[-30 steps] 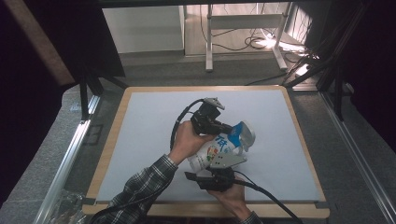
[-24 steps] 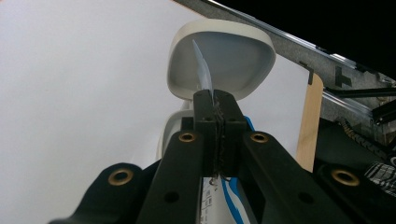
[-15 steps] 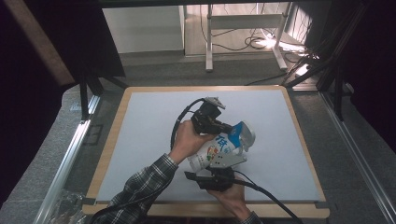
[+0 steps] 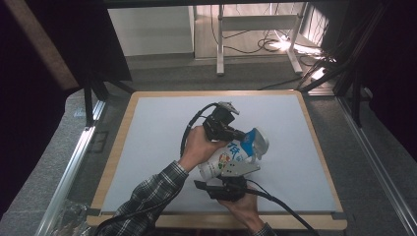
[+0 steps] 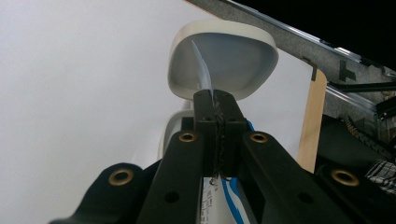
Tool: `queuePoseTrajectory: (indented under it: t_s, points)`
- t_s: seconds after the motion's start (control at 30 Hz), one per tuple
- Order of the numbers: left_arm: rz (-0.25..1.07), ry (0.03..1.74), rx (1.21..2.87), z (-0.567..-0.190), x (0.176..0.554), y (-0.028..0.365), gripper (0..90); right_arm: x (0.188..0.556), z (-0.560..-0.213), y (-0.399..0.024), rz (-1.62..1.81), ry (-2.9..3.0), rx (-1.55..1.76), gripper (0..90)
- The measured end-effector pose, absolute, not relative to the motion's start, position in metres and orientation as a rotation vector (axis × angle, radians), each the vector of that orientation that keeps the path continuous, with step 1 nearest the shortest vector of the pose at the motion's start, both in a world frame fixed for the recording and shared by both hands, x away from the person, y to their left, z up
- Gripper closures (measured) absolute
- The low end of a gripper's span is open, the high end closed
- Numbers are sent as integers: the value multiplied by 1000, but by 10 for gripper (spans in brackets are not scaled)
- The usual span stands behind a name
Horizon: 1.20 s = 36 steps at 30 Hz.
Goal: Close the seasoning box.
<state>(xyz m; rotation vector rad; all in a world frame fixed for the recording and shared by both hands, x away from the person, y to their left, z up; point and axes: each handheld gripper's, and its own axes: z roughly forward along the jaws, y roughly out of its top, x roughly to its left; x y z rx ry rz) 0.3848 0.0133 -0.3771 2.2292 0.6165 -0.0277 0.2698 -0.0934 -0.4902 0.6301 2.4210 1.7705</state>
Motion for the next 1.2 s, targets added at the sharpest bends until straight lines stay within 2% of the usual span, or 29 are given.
queuePoseTrajectory:
  t_s: [1.2]
  points:
    - [-23, 623, 2242, -375, 385, 12, 893, 269, -489, -92, 1774, 2416, 627, 554]
